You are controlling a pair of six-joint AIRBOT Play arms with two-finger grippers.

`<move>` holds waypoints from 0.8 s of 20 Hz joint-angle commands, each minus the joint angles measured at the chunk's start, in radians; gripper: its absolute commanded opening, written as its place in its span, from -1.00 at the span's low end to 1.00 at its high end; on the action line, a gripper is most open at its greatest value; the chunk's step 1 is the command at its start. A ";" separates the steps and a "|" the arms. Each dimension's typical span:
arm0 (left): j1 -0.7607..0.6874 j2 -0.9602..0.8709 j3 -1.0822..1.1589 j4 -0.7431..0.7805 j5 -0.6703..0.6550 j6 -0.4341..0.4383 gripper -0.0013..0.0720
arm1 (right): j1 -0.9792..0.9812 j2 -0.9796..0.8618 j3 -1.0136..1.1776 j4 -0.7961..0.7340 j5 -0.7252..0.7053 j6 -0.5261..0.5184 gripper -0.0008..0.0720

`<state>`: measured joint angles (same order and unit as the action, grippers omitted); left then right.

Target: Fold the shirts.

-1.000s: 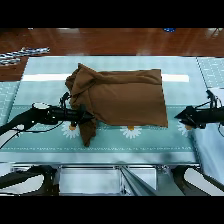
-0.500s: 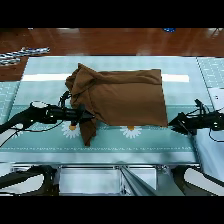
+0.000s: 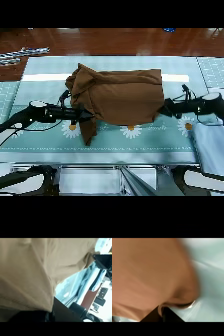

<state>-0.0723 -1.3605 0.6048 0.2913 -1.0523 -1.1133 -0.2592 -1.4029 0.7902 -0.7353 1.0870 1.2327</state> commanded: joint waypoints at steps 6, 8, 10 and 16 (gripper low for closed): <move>0.282 0.126 0.336 0.000 -0.270 0.003 -0.91 | -0.028 0.095 0.632 -0.032 0.154 0.090 -0.92; 0.354 0.161 0.467 -0.001 -0.309 -0.043 -0.91 | -0.061 0.117 0.806 -0.051 0.209 0.127 -0.92; 0.407 0.204 0.606 -0.001 -0.321 -0.076 -0.91 | -0.075 0.158 0.951 -0.052 0.260 0.132 -0.92; 0.599 0.378 1.065 0.000 -0.318 -0.122 -0.91 | -0.074 0.428 1.149 -0.218 0.248 0.170 -0.92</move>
<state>0.4316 -1.0584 1.4757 0.2905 -1.3697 -1.2041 -0.3305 -1.0935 1.8519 -0.8486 1.3346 1.3666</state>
